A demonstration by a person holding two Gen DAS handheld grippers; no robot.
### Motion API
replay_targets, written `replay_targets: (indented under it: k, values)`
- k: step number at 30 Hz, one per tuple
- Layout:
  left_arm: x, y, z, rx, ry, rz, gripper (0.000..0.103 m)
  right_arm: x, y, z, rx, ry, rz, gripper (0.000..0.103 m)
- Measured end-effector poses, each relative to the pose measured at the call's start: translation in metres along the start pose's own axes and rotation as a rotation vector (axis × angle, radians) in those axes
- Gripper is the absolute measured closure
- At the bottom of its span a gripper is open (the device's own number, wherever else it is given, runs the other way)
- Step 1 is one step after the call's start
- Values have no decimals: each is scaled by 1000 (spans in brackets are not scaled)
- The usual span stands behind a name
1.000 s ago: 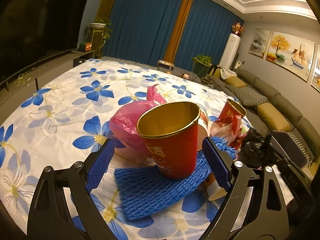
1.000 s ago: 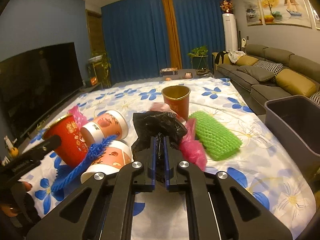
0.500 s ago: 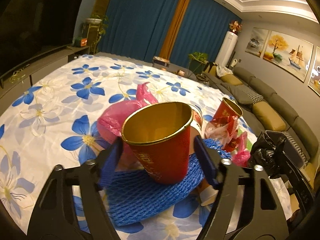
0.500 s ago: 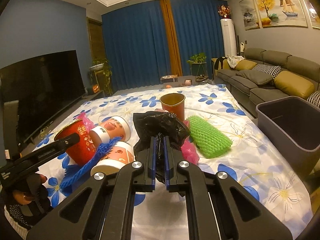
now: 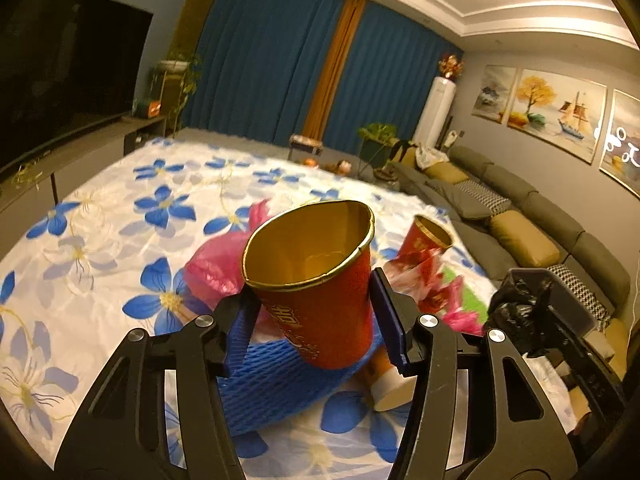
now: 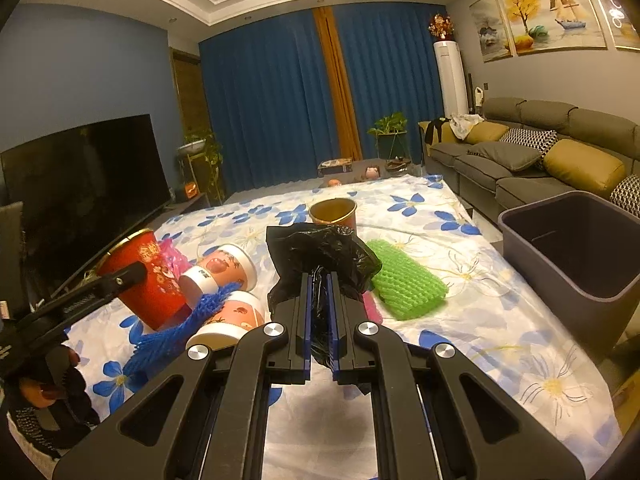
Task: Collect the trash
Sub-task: 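Grasp the red paper cup with left tool while right tool grasps black bag, then carry the red cup and black bag to the grey bin and release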
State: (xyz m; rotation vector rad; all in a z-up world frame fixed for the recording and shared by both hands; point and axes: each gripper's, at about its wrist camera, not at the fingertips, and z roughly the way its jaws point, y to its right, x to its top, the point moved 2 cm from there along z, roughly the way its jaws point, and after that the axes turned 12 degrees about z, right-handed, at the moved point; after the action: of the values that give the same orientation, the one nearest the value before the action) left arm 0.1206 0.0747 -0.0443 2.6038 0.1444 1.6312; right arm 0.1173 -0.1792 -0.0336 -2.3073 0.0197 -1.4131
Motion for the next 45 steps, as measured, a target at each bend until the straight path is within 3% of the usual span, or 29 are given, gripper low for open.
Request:
replay_targets:
  k: [8, 18, 30, 36, 45]
  values:
    - [15, 23, -23, -33, 55, 43, 50, 11, 9, -19, 1, 40, 16, 95]
    - [28, 88, -20, -140, 71, 138, 50, 30, 38, -42, -52, 108, 28, 95]
    - [50, 217, 14, -353, 99, 263, 51, 78, 128, -61, -278, 243, 80, 95]
    - [54, 267, 40, -432, 84, 298, 51, 86, 170, -58, -346, 245, 120, 95]
    - [51, 317, 79, -500, 36, 336, 51, 85, 207, -35, -374, 209, 156, 95]
